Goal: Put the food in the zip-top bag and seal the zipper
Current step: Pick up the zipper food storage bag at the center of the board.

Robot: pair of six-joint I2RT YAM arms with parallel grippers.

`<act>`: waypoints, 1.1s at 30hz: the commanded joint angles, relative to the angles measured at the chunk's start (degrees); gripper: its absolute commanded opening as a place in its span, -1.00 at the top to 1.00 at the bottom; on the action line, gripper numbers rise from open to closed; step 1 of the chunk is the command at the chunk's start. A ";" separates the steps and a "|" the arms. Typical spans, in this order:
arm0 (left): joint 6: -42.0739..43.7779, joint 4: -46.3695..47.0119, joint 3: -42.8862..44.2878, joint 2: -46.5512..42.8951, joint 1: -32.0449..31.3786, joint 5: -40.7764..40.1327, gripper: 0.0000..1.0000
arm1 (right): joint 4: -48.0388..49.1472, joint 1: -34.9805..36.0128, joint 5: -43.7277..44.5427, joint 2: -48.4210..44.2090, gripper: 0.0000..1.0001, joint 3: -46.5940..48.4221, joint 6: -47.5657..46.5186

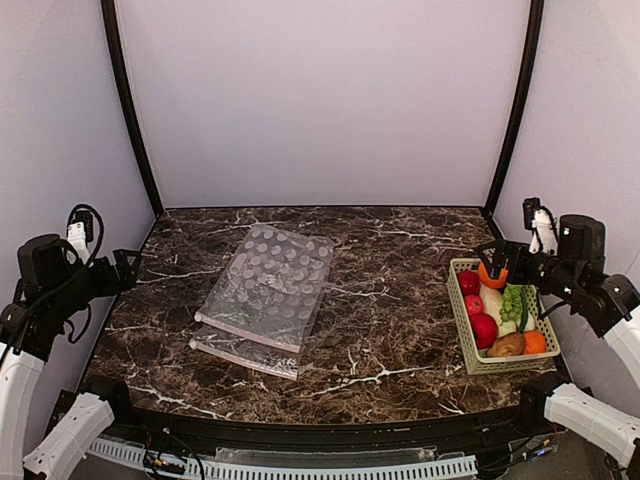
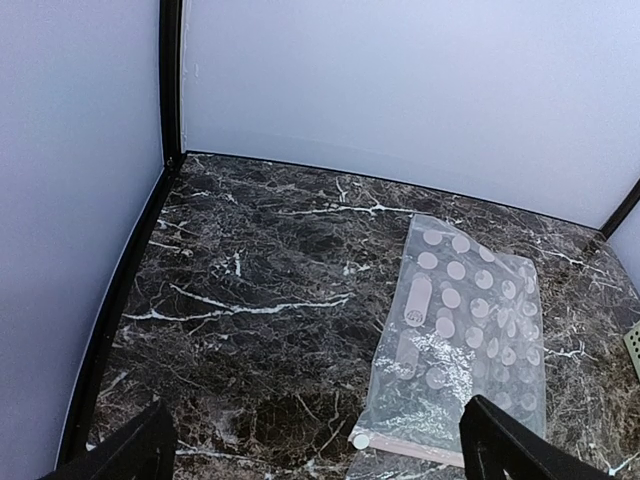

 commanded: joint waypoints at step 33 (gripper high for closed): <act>-11.38 30.33 -10.02 39.65 -7.87 23.12 -0.49 | 3.46 -0.43 -4.28 0.75 -0.97 -2.22 -0.37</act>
